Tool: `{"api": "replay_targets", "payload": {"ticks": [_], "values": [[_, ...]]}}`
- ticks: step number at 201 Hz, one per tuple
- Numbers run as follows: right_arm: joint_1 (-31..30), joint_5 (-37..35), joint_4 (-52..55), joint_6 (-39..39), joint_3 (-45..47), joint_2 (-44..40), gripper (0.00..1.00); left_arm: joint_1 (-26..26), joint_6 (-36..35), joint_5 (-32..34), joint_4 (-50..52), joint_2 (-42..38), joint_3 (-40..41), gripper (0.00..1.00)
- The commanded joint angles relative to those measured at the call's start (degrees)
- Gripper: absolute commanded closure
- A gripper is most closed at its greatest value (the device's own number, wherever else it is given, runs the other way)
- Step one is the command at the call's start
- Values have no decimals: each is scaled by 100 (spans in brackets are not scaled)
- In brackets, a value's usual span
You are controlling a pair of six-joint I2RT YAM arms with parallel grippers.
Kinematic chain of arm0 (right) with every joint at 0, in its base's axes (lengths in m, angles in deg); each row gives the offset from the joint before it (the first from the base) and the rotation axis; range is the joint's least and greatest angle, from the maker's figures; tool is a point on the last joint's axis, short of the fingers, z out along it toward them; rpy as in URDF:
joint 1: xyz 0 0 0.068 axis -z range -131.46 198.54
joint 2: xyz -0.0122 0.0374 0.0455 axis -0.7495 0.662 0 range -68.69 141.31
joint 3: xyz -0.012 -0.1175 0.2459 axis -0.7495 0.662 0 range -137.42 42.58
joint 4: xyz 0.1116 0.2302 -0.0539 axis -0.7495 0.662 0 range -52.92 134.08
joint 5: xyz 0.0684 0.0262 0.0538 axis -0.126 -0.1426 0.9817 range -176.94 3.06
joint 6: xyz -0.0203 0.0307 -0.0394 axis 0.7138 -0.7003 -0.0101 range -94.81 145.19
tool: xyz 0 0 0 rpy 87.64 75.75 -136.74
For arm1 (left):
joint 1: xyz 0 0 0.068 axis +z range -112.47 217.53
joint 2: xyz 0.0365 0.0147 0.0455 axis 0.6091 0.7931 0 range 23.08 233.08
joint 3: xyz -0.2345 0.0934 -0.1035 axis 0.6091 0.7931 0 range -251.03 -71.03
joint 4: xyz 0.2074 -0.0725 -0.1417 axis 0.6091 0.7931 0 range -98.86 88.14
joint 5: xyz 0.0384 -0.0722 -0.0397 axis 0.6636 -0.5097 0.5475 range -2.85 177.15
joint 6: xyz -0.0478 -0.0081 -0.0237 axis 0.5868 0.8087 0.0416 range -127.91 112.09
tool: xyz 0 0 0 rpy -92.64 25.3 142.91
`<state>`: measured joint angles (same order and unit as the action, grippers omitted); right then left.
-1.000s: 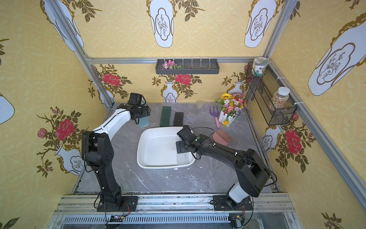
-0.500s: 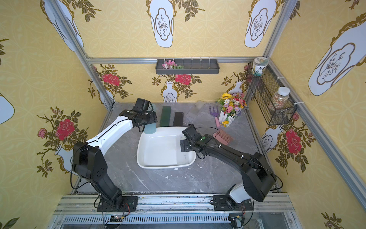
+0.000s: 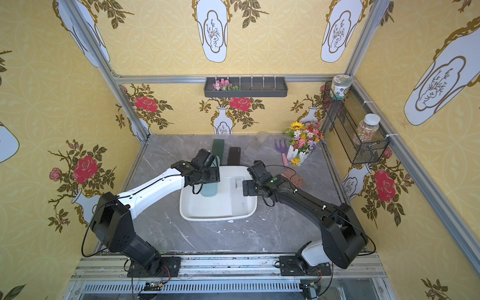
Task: Put the pencil case into the storage box
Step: Place the pencil case at the storage box.
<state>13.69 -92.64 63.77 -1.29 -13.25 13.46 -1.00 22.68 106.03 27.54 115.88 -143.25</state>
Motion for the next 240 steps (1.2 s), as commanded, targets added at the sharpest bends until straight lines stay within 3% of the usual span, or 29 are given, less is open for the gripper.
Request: {"api": "replay_targets", "payload": {"ticks": [1,74,138,198,240], "values": [[13,73,-199,66,49,-21,3,-244,408,169,-141,65,139,31],[31,67,-147,85,116,-49,3,-987,1054,485,-391,701,390,31],[49,32,-95,77,107,-24,3,-1017,1336,622,-680,1063,595,32],[49,-45,-27,77,46,74,3,-955,1300,745,-692,1553,286,31],[66,-49,-35,83,36,126,3,-947,1307,828,-700,1502,373,19]]}}
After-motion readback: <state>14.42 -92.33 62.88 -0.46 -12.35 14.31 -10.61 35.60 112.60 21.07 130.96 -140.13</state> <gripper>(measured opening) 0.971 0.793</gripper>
